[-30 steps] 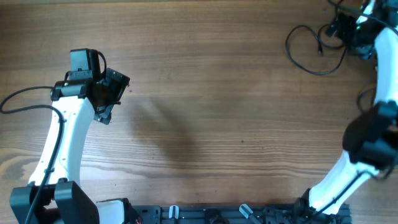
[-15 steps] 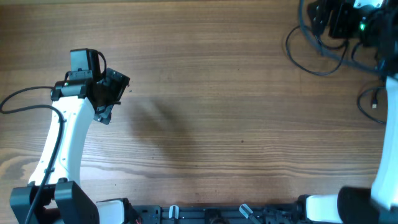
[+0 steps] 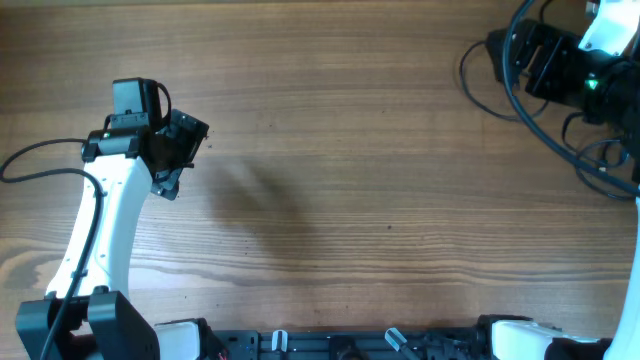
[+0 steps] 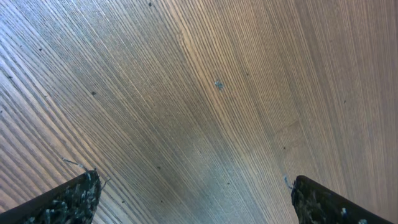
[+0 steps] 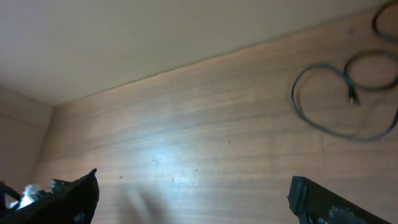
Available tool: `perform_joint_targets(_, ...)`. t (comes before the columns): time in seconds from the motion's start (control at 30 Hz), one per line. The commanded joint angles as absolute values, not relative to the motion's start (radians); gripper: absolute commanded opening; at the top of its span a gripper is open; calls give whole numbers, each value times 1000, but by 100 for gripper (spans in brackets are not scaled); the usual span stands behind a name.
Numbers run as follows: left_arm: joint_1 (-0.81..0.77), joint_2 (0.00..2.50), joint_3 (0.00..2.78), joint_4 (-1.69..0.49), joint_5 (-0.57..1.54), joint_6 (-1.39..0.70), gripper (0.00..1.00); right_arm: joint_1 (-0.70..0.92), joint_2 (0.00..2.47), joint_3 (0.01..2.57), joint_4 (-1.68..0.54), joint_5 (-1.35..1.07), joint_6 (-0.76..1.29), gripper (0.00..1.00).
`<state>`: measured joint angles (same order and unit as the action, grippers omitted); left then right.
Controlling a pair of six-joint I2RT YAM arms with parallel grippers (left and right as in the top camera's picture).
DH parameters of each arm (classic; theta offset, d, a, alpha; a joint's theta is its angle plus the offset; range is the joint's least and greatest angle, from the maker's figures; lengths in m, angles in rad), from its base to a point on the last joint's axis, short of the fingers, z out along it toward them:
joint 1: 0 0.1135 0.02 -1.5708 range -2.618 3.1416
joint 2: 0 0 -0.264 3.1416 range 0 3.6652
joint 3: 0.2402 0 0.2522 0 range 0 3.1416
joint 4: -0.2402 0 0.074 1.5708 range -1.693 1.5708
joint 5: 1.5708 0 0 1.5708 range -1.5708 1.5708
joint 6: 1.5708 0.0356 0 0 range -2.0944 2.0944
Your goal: Untangle cables
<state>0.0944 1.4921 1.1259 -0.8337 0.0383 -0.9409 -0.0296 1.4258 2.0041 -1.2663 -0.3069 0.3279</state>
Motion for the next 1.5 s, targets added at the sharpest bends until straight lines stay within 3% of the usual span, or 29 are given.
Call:
perform_joint_targets(0.0,96,1474,1135,-834,32,-931,100,-28,1430,2019,-1320,-315,395,100)
perform_joint_targets(0.3,96,1474,1135,-834,32,-931,100,-22,1420,1968,-1390,-198,315,100)
perform_joint_targets(0.53,96,1474,1135,-834,32,-931,100,46,1277,1772,-1174,-101,23,100)
perform_joint_targets(0.73,96,1474,1135,-834,32,-931,100,49,1027,1390,-865,-131,-80,100)
perform_joint_targets(1.17,96,1474,1135,-834,32,-931,100,49,395,417,-69,-131,-57,100)
perform_joint_targets(1.47,96,1474,1135,-834,32,-931,100,49,31,84,26,-130,30,100)
